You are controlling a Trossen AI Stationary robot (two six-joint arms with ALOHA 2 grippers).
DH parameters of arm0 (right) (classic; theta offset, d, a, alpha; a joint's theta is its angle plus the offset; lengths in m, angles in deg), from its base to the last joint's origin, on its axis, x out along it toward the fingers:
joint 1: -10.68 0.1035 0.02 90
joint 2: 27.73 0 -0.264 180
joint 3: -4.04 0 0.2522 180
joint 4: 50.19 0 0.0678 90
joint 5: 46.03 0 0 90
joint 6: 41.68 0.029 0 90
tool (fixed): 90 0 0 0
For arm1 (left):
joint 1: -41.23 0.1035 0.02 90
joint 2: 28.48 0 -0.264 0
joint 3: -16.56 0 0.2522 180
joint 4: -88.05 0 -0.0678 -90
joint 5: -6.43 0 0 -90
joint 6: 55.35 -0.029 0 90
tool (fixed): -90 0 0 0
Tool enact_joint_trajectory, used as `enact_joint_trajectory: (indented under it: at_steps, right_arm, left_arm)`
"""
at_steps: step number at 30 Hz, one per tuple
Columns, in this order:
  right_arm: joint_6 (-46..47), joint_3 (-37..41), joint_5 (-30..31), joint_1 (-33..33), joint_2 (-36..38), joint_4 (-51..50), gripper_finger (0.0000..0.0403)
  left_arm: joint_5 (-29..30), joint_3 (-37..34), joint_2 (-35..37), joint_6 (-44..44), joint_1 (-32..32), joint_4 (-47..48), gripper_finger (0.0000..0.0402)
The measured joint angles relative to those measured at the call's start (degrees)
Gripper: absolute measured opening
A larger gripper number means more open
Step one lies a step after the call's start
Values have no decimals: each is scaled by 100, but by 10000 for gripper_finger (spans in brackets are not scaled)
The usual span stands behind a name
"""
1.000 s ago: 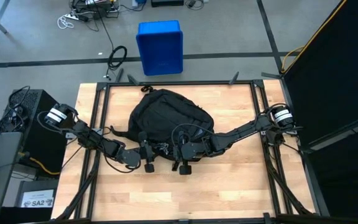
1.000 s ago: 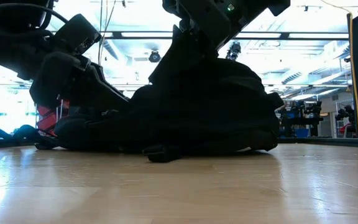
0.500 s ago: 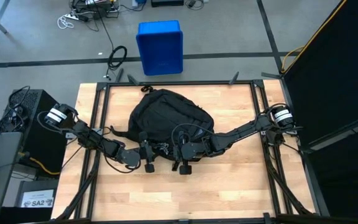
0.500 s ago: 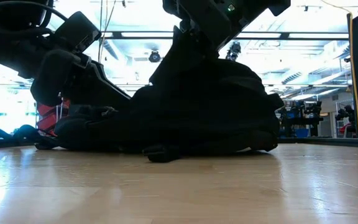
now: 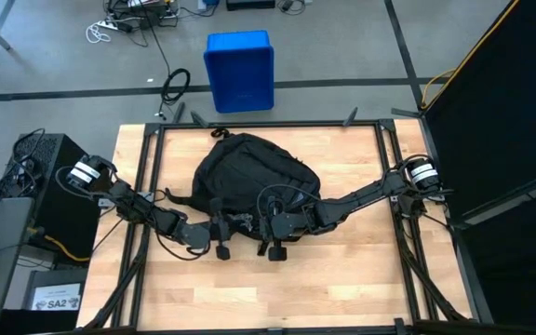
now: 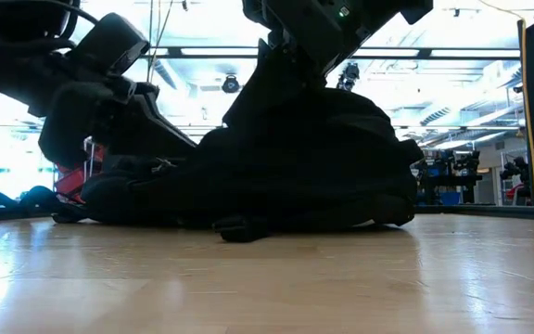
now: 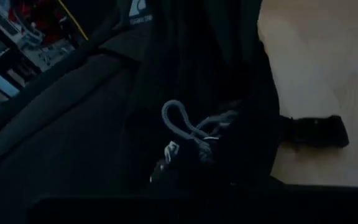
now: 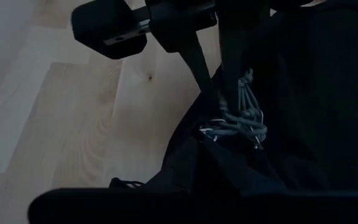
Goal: Unpack backpack
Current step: Open the backpack
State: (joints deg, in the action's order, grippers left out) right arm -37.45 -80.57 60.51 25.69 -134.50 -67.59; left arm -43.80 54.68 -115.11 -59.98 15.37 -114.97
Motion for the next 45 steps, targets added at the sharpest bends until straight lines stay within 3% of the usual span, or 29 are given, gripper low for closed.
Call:
enact_joint_trajectory:
  at_steps: [8,17,24,45]
  right_arm:
    - [-26,-2,28,-35,0,-61,9]
    - [-33,-4,57,-55,0,-459,28]
    - [-37,-4,59,-33,1,-489,58]
    - [-146,0,-289,79,2,320,137]
  left_arm:
    - [22,581,2,-812,-57,225,1]
    - [416,1791,2,-739,-318,2572,1]
    - [631,2513,2,-694,-583,3708,0]
    - [915,2879,2,-1100,-844,3500,0]
